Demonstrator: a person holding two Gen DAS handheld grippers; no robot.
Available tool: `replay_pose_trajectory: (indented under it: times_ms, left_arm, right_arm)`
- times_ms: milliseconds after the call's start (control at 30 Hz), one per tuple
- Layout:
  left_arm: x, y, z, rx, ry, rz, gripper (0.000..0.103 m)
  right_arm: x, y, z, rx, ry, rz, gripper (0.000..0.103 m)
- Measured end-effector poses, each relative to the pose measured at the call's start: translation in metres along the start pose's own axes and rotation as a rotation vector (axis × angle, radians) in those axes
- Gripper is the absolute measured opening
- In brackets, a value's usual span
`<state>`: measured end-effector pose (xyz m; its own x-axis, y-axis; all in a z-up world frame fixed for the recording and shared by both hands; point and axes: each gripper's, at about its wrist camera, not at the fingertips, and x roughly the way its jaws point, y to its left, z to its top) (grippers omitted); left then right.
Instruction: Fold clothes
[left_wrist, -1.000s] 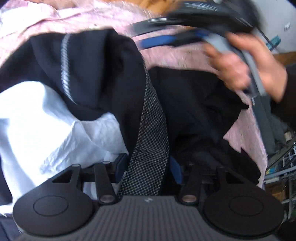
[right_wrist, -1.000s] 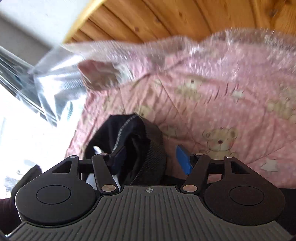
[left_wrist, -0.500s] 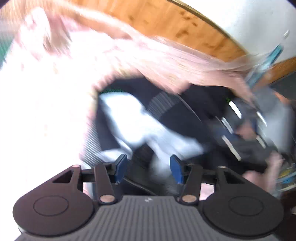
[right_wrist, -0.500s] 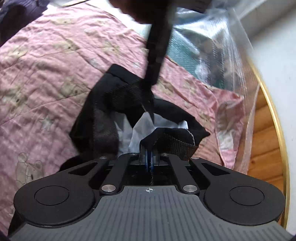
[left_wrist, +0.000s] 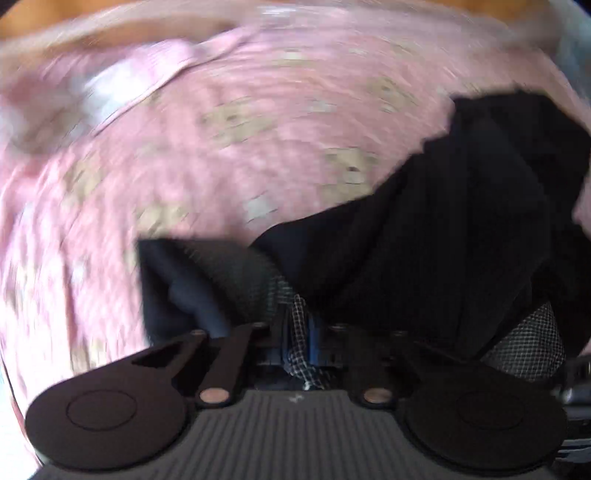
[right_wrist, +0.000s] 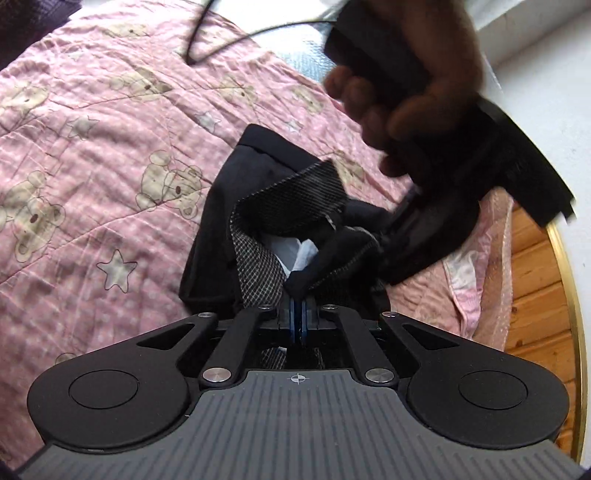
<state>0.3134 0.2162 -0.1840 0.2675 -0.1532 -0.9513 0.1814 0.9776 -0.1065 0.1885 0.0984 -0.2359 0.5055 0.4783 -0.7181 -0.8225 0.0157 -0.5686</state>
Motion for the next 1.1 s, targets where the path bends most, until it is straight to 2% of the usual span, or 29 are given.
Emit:
replay_pose_trajectory:
  times_ms: [67, 133, 167, 267, 333, 400, 467, 533, 567, 633, 667, 700, 733, 800, 867, 933, 1000, 1100]
  left_arm:
    - [-0.023, 0.026, -0.023, -0.214, -0.081, -0.072, 0.008]
    - [-0.039, 0.044, -0.048, -0.397, -0.133, -0.149, 0.008]
    - [-0.040, 0.046, -0.059, -0.440, -0.129, -0.158, 0.007]
    - [-0.044, 0.039, -0.082, -0.470, -0.153, -0.129, 0.006]
    - [-0.056, 0.030, -0.093, -0.476, -0.217, -0.127, 0.005]
    - [-0.073, 0.019, -0.099, -0.482, -0.285, -0.141, 0.005]
    - [-0.089, 0.004, -0.108, -0.487, -0.346, -0.174, 0.005]
    - [-0.099, -0.014, -0.115, -0.483, -0.404, -0.216, 0.005]
    - [-0.098, -0.022, -0.116, -0.475, -0.410, -0.234, 0.005]
    - [-0.093, -0.036, -0.118, -0.455, -0.415, -0.254, 0.005]
    - [-0.090, -0.043, -0.119, -0.443, -0.420, -0.254, 0.005]
    - [-0.088, -0.050, -0.120, -0.431, -0.426, -0.253, 0.005]
    - [-0.089, -0.052, -0.122, -0.418, -0.442, -0.249, 0.005]
    - [-0.095, -0.053, -0.128, -0.393, -0.477, -0.238, 0.008]
    - [-0.104, -0.042, -0.137, -0.379, -0.509, -0.262, 0.019]
    - [-0.114, -0.027, -0.147, -0.355, -0.523, -0.266, 0.030]
    - [-0.124, -0.010, -0.157, -0.302, -0.518, -0.248, 0.037]
    - [-0.138, 0.015, -0.166, -0.142, -0.476, -0.137, 0.049]
  right_arm:
    - [-0.002, -0.008, -0.008, 0.096, -0.003, 0.015, 0.002]
    - [-0.008, -0.031, -0.016, 0.266, -0.039, 0.116, 0.004]
    - [-0.012, -0.043, -0.021, 0.351, -0.057, 0.167, 0.005]
    - [-0.022, -0.078, -0.034, 0.606, -0.111, 0.320, 0.018]
    - [-0.028, -0.102, -0.044, 0.784, -0.150, 0.419, 0.022]
    - [-0.025, -0.137, -0.062, 1.057, -0.227, 0.479, 0.023]
    - [-0.020, -0.170, -0.080, 1.325, -0.295, 0.538, 0.033]
    - [0.015, -0.184, -0.089, 1.534, -0.252, 0.628, 0.057]
    - [0.038, -0.186, -0.092, 1.616, -0.216, 0.703, 0.059]
    - [0.081, -0.180, -0.087, 1.691, -0.117, 0.821, 0.059]
    - [0.096, -0.176, -0.080, 1.685, -0.069, 0.863, 0.056]
    - [0.103, -0.173, -0.071, 1.643, -0.046, 0.885, 0.026]
    - [0.107, -0.171, -0.060, 1.593, -0.025, 0.895, 0.003]
    - [0.083, -0.181, -0.025, 1.356, -0.044, 0.768, 0.000]
    - [0.044, -0.190, 0.020, 1.043, -0.090, 0.616, 0.000]
    - [0.008, -0.187, 0.059, 0.767, -0.129, 0.526, 0.000]
    - [-0.009, -0.179, 0.081, 0.602, -0.134, 0.476, 0.000]
    - [-0.016, -0.160, 0.097, 0.467, -0.150, 0.458, 0.000]
